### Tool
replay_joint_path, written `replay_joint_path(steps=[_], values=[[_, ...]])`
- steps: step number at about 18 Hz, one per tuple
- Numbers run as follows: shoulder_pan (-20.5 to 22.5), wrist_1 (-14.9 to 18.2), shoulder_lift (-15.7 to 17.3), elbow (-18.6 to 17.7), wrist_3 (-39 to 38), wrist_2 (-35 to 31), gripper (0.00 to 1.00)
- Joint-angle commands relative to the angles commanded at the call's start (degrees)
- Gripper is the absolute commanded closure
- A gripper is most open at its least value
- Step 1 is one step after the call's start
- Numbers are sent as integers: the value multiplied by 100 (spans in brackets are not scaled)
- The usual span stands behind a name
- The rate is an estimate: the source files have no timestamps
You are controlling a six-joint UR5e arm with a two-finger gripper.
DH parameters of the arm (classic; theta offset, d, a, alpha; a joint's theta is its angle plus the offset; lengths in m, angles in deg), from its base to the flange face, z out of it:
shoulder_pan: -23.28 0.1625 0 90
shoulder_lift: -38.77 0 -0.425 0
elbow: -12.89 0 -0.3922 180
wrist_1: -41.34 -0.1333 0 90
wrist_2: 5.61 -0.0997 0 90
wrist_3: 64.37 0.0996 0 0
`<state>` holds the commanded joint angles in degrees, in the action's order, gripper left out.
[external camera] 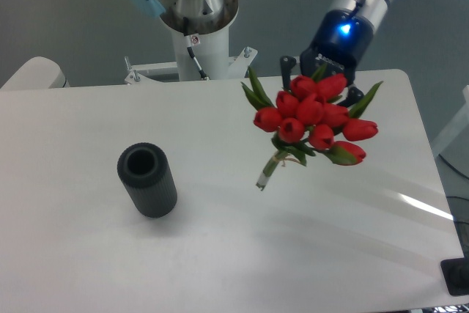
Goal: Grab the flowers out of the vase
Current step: 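Carry the held tulips away from the vase across the table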
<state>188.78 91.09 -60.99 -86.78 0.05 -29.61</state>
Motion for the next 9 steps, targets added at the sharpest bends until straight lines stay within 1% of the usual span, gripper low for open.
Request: replay_joint_path(steps=[5, 9], values=[[53, 0, -88, 17, 150, 0, 79], [36, 0, -88, 9, 159, -114, 79]])
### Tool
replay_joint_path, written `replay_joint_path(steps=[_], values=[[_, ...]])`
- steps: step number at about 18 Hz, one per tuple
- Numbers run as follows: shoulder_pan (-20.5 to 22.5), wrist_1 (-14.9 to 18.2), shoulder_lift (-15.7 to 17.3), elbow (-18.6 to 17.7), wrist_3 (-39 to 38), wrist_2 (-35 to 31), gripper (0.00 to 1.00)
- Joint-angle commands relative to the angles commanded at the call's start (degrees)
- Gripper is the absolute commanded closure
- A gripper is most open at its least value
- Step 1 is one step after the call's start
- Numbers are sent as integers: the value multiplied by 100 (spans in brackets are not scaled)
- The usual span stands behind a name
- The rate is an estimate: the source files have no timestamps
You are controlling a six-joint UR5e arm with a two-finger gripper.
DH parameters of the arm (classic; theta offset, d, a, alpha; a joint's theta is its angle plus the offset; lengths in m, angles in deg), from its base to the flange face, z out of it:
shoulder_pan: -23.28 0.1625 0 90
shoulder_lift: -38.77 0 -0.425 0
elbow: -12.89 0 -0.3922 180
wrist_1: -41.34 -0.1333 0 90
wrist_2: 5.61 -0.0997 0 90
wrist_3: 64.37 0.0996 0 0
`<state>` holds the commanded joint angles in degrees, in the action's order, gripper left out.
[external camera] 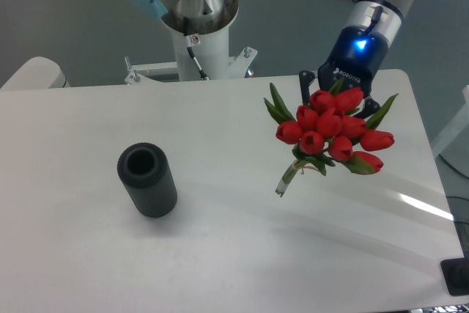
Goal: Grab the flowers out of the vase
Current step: 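Carry the held tulips away from the vase across the table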
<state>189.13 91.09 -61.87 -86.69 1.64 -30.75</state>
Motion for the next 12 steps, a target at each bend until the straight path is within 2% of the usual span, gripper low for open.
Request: replay_joint_path(steps=[12], values=[[-9, 9, 9, -44, 61, -9, 79]])
